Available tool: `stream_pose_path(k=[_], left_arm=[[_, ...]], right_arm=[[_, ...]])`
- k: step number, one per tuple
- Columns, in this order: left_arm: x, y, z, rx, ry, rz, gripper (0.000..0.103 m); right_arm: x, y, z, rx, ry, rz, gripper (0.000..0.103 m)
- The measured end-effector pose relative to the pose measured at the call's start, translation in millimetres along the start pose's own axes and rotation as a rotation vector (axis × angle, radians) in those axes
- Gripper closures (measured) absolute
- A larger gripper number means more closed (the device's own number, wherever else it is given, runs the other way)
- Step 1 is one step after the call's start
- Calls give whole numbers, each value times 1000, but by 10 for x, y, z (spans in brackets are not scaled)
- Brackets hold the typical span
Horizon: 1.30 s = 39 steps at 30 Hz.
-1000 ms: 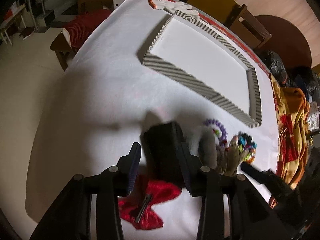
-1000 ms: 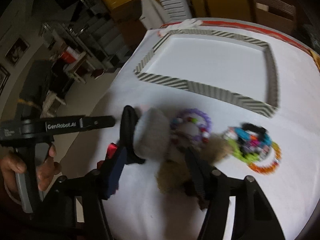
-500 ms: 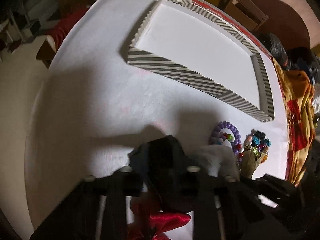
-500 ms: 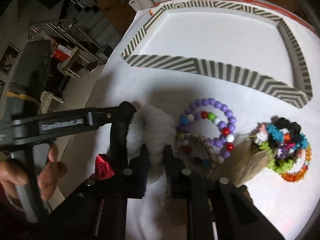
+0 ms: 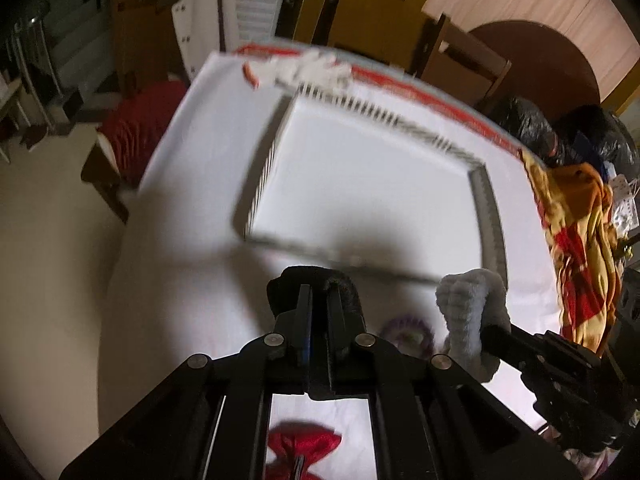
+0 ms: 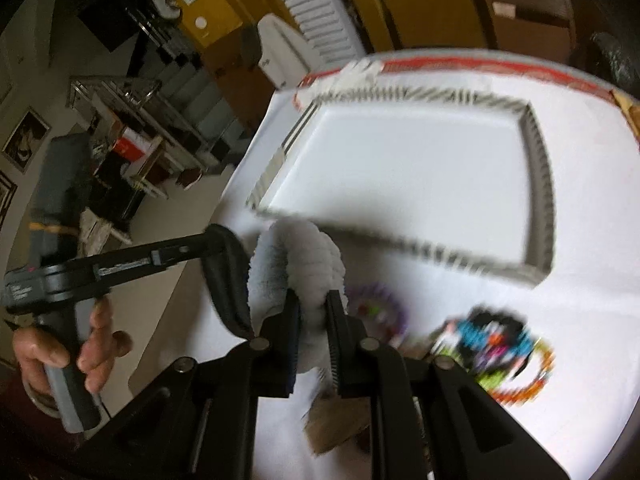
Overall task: Organize jewelry
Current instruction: 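Carry both items into the striped tray and open both grippers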
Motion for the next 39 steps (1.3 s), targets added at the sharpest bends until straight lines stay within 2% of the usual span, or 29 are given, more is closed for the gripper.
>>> stream_pose_path(k=[4, 8, 12, 15, 21, 24, 26, 27, 28, 33, 35, 39], left_arm=[[6, -392, 47, 0, -19, 54, 103], [-180, -733, 69, -20, -56, 58, 103], [-447, -948, 68, -52, -105, 35, 103], [-689, -1023, 71, -78, -133, 3, 103], [-1064, -948, 93, -111, -130, -70, 103], [-1153, -929, 66, -81, -86, -93, 100], [-1157, -923, 51, -51, -51, -99, 85], [-1143, -928, 47, -41, -40, -96, 81], [-1123, -937, 36, -28, -28, -87, 77], [-1004, -954, 1, -12, -28, -62, 76], [-917, -939, -12, -20, -45, -42, 76], [-733, -857, -37, -35, -94, -3, 76]], right_arm=[[54, -324, 139, -7, 44, 46, 90], [-73, -576, 351, -23, 110, 46, 90], [-326, -703, 507, -101, 91, 34, 90], [-585, -756, 626, -159, 77, 25, 90], [-1113, -742, 787, -254, 84, -30, 90], [-1233, -690, 781, -284, 66, -53, 81], [-1263, -662, 775, -299, 53, -68, 59], [-1264, -658, 766, -296, 55, -67, 57], [-1258, -677, 750, -288, 60, -60, 56], [-1099, -743, 650, -256, 69, -30, 54], [-1018, -743, 618, -249, 76, -21, 49], [-914, -735, 558, -230, 81, -11, 47]])
Point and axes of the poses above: each gripper's, at about its wrist camera, not at the fingertips, and x roughly against the way its jaws point, z to its right, y to its underside, the point moved 10 cm from there along -x, roughly the way its jaws point, and after that the axes turned 12 degrees about -y, right-handed, at the moved point
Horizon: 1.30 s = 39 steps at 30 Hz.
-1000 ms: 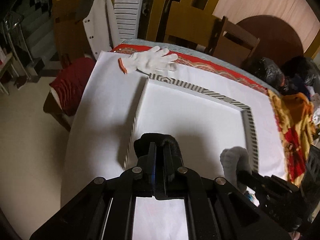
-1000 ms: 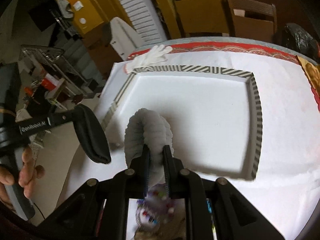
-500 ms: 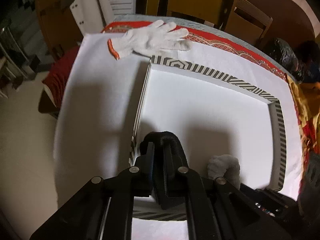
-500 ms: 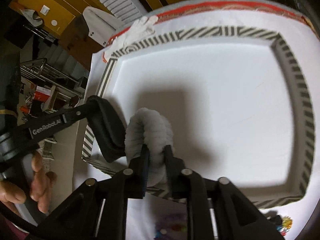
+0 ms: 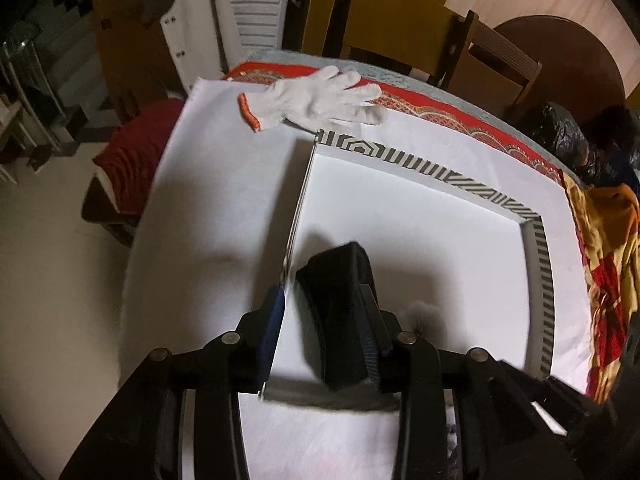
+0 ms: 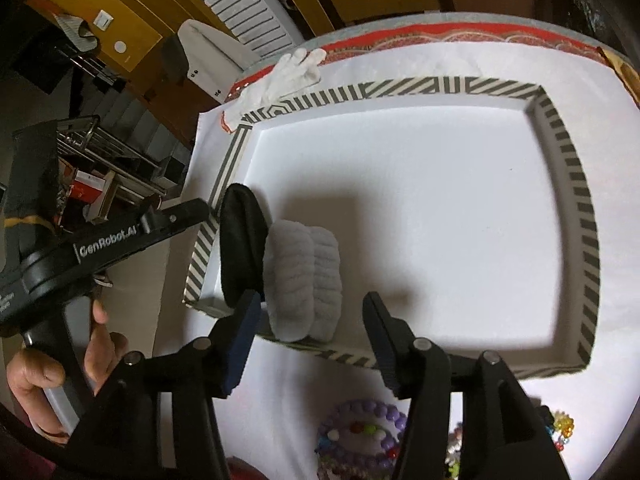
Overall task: Organize jewelry
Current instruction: 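Carry both items into the striped tray and open both grippers, then move the left gripper back over the red satin bow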
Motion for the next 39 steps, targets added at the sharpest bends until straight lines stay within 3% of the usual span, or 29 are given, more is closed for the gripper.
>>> stream_pose_path(k=[13, 26, 39], left_arm=[[659, 566, -25, -29, -151, 116, 76], [1038, 1108, 263, -17, -129, 147, 76], [1312, 1502, 437, -5, -125, 172, 76]], right_arm=[[611, 272, -30, 88, 62, 74, 38], [1375, 772, 217, 107, 121, 132, 36], [1759, 1170, 286, 122, 135, 134, 34]])
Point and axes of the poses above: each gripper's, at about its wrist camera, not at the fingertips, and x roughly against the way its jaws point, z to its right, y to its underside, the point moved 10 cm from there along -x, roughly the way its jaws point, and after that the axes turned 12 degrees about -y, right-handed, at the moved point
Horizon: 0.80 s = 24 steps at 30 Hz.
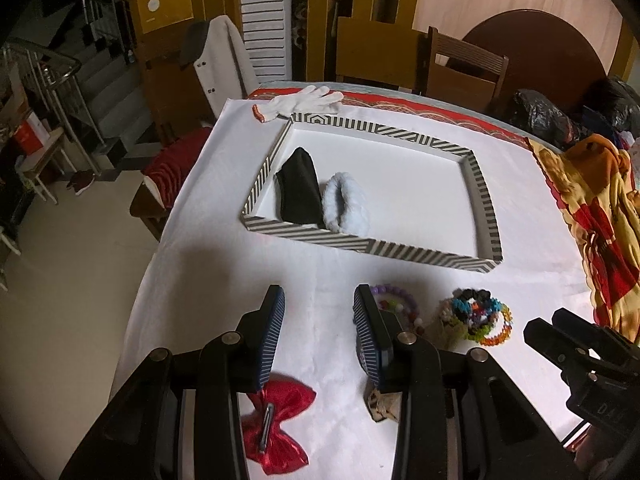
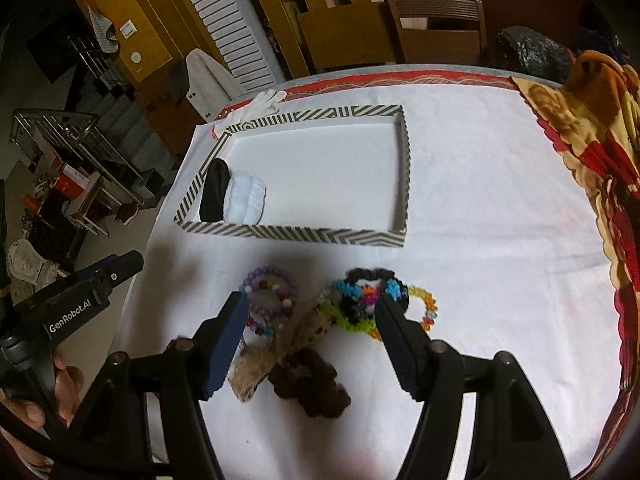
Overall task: Organize jewelry
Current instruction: 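Move the left gripper back over the red satin bow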
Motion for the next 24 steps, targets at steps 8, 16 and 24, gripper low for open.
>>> stream_pose_path(k=[8, 16, 24], left_arm=[[140, 163, 10, 15, -4, 4, 76], [220, 234, 62, 18, 3, 5, 76], [229, 281, 127, 9, 8, -2, 76]], right_arm=[[160, 142, -48, 24, -4, 0, 33], [296, 209, -87, 60, 4, 4, 32], [371, 237, -35, 57, 9, 5, 31]])
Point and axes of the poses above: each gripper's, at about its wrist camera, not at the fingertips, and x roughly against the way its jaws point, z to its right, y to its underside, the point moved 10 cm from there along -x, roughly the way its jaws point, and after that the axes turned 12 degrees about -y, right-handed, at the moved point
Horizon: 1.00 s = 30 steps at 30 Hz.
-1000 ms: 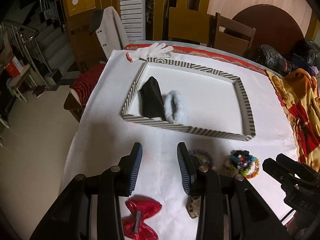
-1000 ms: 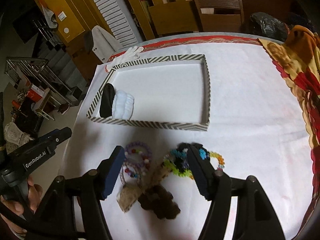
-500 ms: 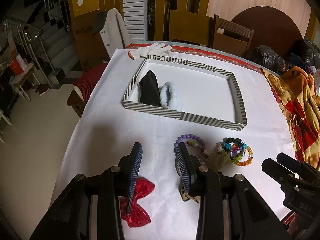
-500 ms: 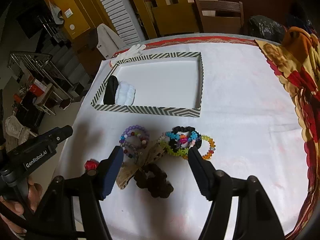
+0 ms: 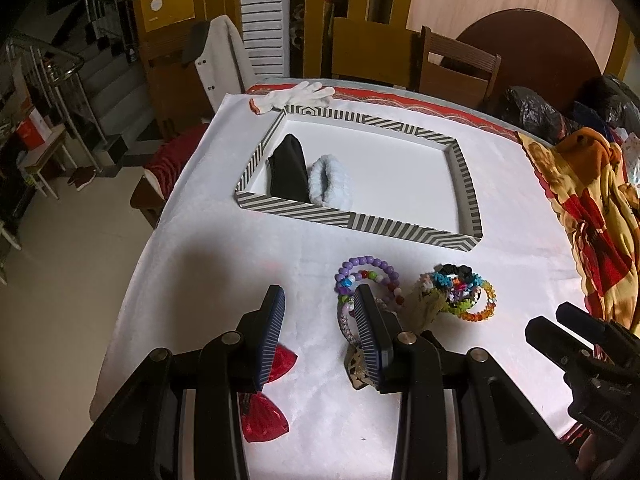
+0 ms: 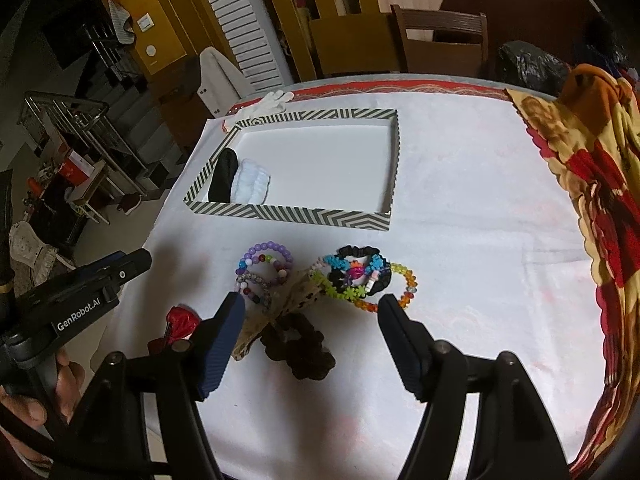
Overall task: Organize jewelry
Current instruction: 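Move the left gripper back over the red satin bow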
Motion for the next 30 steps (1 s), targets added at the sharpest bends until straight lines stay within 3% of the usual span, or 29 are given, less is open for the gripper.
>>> stream_pose_path(k=[30], left_arm=[[-28, 55, 18, 1, 9, -25, 76]], right_arm=[[35, -27, 44, 4, 45, 11, 30]])
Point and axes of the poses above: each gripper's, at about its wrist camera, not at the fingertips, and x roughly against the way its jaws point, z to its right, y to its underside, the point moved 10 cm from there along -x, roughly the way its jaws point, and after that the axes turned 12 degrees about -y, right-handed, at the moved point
